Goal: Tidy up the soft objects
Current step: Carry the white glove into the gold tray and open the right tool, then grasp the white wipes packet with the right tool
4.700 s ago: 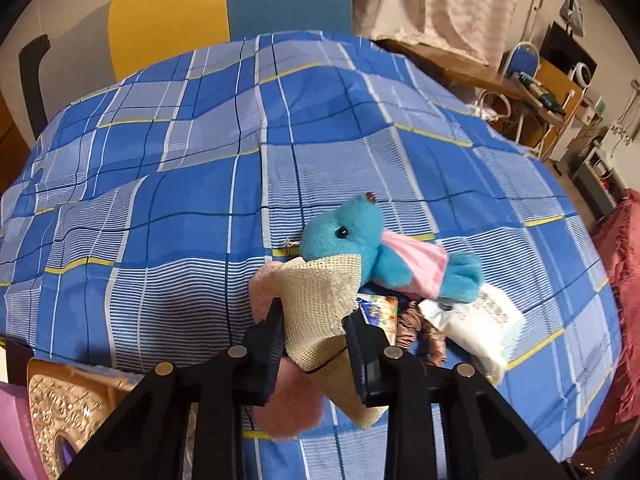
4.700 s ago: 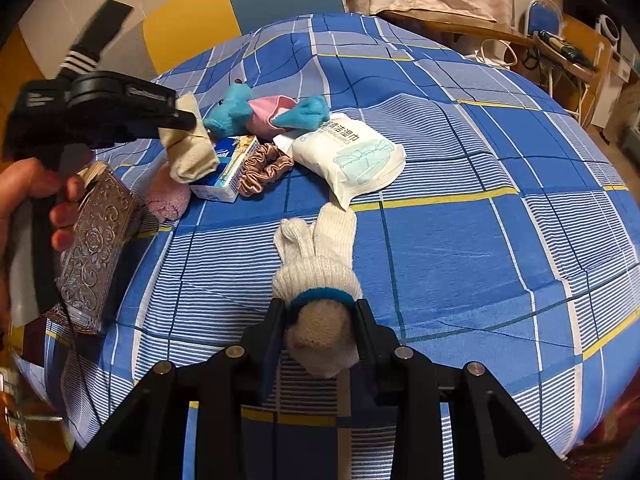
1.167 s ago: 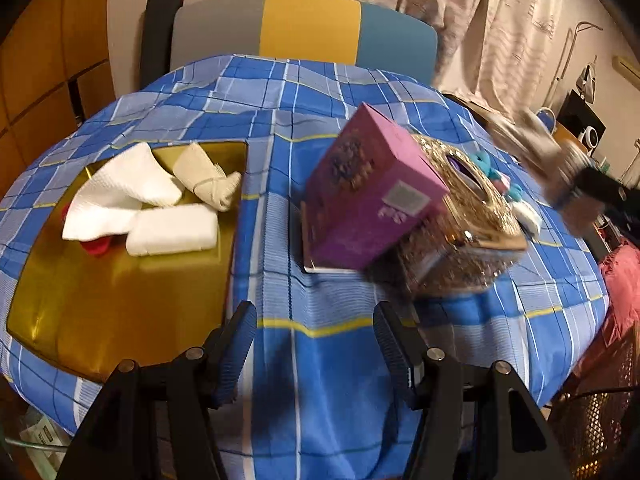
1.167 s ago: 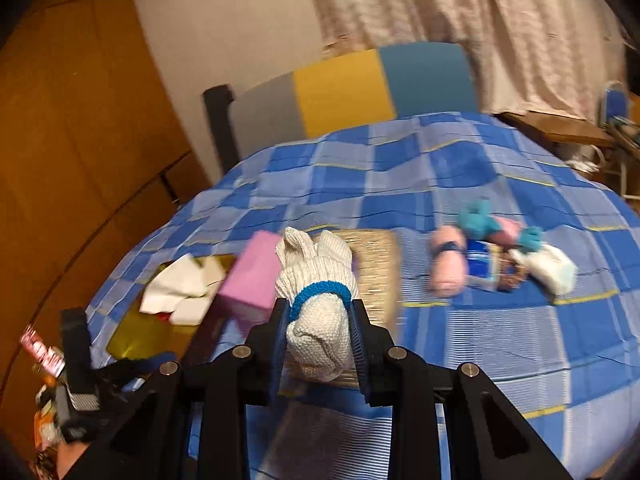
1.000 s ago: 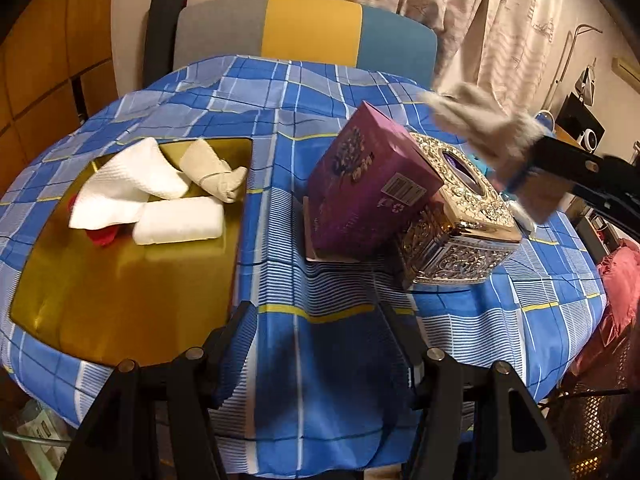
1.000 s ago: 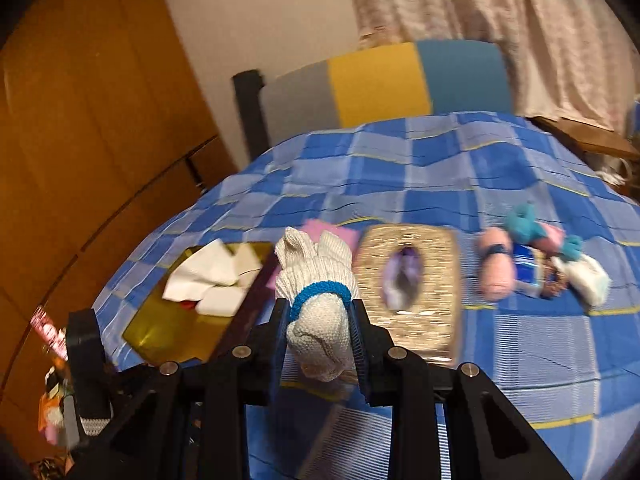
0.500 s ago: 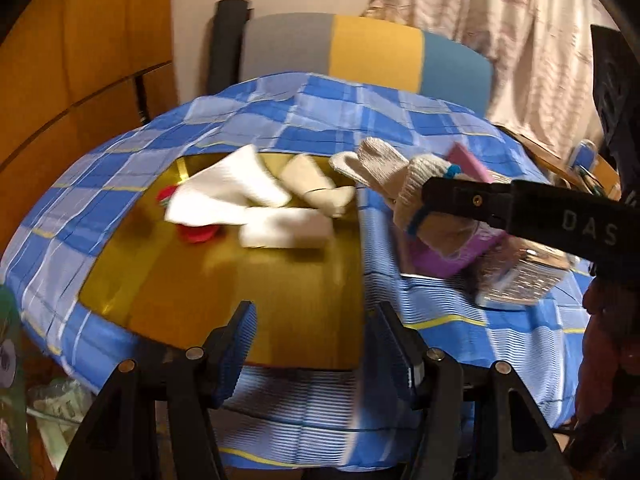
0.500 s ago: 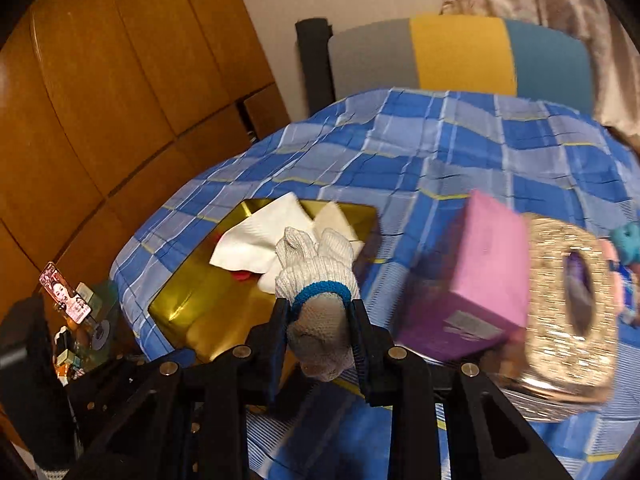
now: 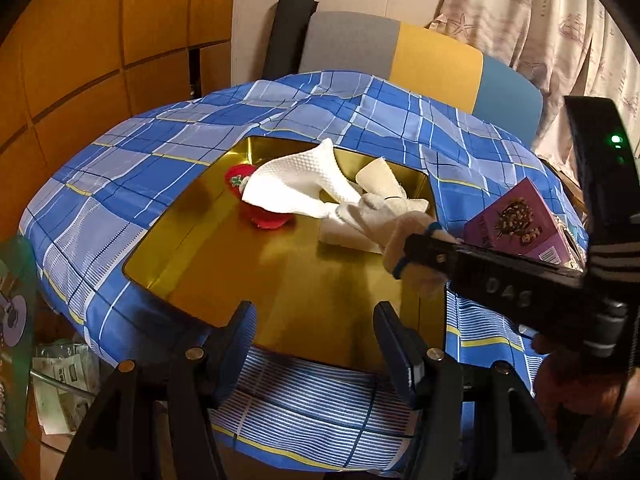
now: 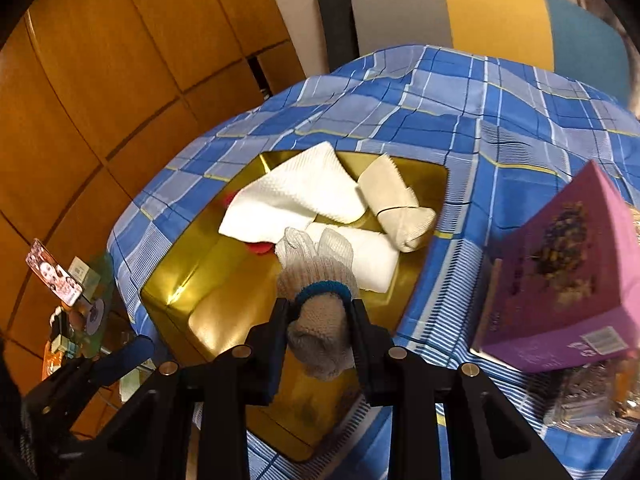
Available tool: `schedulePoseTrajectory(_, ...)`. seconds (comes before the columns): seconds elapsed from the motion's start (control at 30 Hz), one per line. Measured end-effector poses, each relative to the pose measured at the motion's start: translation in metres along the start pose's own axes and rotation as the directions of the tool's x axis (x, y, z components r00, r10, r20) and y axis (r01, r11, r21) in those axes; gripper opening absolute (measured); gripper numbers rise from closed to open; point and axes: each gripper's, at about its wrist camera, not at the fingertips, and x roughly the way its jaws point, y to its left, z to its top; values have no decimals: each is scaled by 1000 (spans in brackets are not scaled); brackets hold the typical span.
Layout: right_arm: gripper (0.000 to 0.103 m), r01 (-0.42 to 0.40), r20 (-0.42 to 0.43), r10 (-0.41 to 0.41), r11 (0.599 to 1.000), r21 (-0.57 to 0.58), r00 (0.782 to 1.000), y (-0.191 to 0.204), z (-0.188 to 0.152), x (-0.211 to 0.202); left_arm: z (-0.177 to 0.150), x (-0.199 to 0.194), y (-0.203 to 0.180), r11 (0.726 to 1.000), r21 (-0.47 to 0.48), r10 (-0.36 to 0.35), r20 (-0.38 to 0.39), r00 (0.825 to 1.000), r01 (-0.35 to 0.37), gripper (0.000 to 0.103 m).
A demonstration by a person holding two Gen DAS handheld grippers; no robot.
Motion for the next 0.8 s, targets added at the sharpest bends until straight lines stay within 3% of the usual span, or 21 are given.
schedulePoseTrajectory(0.27, 40, -13, -22, 14, 1000, 6, 1000, 1, -10, 5, -4, 4, 6, 1000, -29, -6, -24, 1000, 5, 61)
schedulePoseTrajectory(0.5, 46, -12, 125, 12, 1000, 0, 992, -4, -21, -64, -4, 2, -8, 996, -46, -71, -22, 997, 70, 61)
schedulePoseTrajectory(0.8, 47, 91, 262, -105, 994, 65, 959, -53, -47, -148, -11, -10, -71, 979, 76, -189, -19, 982, 190, 61)
